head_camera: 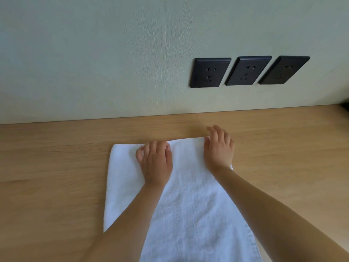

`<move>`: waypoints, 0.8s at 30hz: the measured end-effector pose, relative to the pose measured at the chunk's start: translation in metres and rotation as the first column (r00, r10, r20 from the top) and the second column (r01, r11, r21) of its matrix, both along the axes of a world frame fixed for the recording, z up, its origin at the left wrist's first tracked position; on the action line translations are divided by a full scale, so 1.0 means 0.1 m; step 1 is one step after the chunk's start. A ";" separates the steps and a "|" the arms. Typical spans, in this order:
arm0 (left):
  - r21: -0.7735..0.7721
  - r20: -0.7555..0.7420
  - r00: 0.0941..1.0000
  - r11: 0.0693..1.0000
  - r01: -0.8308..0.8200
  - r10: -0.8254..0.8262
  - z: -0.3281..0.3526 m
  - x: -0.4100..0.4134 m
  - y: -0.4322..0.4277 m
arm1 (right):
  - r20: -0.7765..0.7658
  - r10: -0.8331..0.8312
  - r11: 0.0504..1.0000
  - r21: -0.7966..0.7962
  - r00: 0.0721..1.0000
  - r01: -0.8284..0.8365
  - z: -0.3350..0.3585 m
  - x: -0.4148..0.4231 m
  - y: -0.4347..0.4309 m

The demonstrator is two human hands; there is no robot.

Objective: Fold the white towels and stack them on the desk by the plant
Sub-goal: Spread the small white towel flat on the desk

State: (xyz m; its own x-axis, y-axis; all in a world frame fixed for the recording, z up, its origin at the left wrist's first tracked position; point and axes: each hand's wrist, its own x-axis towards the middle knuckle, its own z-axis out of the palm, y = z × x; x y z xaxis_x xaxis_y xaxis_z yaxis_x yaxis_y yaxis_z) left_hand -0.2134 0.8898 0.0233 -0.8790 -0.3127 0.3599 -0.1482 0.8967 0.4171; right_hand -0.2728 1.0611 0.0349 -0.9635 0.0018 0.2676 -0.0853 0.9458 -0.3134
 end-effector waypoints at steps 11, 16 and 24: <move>-0.088 0.267 0.954 0.983 0.164 -0.135 -0.12 0.03 -0.27 | 0.134 0.355 0.934 -0.090 0.925 -0.345 -0.19 0.55 -0.66; -0.122 0.291 0.945 0.974 0.190 -0.147 -0.09 0.00 -0.29 | 0.194 0.392 0.916 0.008 0.899 -0.401 -0.17 0.51 -0.60; -0.158 0.278 0.943 0.959 0.234 -0.184 -0.15 0.37 -0.08 | 0.188 0.496 0.859 -0.250 0.848 -0.447 -0.06 0.62 -0.68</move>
State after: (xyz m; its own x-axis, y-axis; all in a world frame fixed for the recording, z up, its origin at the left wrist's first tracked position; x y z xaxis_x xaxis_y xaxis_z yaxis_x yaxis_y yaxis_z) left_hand -0.1768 0.8815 0.0079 -0.9875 -0.0610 0.1454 -0.0290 0.9767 0.2127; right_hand -0.2106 0.9935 0.0291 -0.8939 -0.4422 0.0730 -0.4059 0.7296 -0.5504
